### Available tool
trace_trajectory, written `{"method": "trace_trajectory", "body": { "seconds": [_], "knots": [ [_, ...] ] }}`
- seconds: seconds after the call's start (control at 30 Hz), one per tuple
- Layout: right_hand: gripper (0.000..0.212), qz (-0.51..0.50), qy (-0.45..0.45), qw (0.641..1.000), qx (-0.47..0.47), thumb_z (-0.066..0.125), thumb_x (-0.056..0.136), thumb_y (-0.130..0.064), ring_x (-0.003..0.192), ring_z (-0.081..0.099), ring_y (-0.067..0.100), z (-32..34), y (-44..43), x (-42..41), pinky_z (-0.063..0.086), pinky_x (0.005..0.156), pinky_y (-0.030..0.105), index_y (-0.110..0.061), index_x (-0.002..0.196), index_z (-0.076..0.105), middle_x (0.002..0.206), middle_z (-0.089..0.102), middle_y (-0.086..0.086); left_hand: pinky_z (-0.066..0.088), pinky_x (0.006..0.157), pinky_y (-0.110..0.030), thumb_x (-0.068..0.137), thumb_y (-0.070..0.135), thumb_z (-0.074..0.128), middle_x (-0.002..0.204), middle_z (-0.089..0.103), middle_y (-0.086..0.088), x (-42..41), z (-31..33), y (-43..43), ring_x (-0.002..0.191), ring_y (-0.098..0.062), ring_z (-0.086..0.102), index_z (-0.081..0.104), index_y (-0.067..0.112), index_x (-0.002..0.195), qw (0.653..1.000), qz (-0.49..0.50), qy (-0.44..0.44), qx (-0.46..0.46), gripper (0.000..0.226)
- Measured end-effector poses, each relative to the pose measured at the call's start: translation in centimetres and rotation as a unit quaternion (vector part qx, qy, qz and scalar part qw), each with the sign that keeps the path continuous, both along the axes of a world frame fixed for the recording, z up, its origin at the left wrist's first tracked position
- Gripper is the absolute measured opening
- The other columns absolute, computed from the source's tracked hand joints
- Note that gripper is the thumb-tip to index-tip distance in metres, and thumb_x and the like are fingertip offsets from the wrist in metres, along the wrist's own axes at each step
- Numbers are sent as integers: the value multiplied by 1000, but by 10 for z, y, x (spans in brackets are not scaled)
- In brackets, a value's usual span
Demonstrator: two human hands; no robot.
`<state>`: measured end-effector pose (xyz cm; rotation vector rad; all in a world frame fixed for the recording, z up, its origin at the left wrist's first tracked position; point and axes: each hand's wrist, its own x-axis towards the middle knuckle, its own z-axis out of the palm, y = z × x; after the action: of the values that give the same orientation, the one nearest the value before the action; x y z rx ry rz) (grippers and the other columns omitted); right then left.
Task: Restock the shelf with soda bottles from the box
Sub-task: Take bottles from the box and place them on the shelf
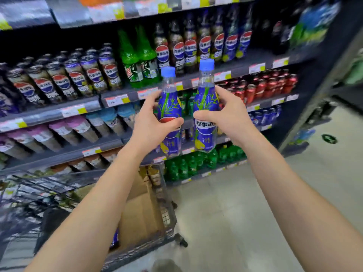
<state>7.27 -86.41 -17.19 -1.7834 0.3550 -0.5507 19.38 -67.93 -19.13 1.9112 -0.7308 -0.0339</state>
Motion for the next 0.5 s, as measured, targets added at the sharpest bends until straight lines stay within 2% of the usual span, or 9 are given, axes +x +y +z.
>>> {"method": "trace_trajectory", "body": {
  "seconds": [0.07,0.13,0.17,0.2,0.3,0.4,0.5],
  "knots": [
    [66,-4,-2,1000,-18,92,68,-17,91,73,6,14,-33,-22,59,84,29,-20,128,66,107,77,-7,54,98,-31,67,43,92,116,63,16,-21,10,-33,104,-3,66,45,45,136,1000,-3,-7,-7,84],
    [61,-12,-3,999,-36,90,70,-14,91,73,4,26,-62,-42,59,82,26,-21,126,66,105,77,-8,51,85,-12,71,36,93,116,61,15,-39,19,-63,96,12,62,45,42,138,1000,-11,-13,-7,83],
    [60,-17,-7,999,-41,90,71,-14,92,73,5,32,-76,-50,60,85,29,-21,125,66,105,77,-8,48,79,-6,71,36,93,119,61,12,-46,24,-77,95,13,62,45,41,139,1000,-14,-14,-3,84],
    [60,-23,-10,999,-41,90,71,-14,94,74,7,36,-91,-58,60,88,32,-22,125,66,105,77,-8,47,78,-5,72,37,93,122,61,10,-53,30,-91,98,11,62,44,40,141,1000,-19,-13,-2,85],
    [60,-35,-20,999,-29,90,72,-11,94,74,10,47,-129,-72,60,90,37,-23,125,64,106,77,-6,49,83,-14,73,37,92,128,59,9,-64,43,-129,106,5,62,43,37,145,999,-33,-20,-9,88],
    [68,-64,-33,997,-12,91,71,-10,88,74,5,54,-164,-75,60,85,30,-23,128,56,108,73,-5,47,78,-9,74,36,92,131,58,6,-62,51,-166,110,-2,62,41,34,147,999,-41,-26,-11,89],
    [64,-71,-42,997,-3,91,72,-11,79,70,-8,58,-198,-67,58,75,18,-23,123,54,104,69,-9,46,76,-9,73,38,92,130,57,5,-51,55,-203,109,1,58,42,35,148,999,-43,-27,-15,90]
  ]
}}
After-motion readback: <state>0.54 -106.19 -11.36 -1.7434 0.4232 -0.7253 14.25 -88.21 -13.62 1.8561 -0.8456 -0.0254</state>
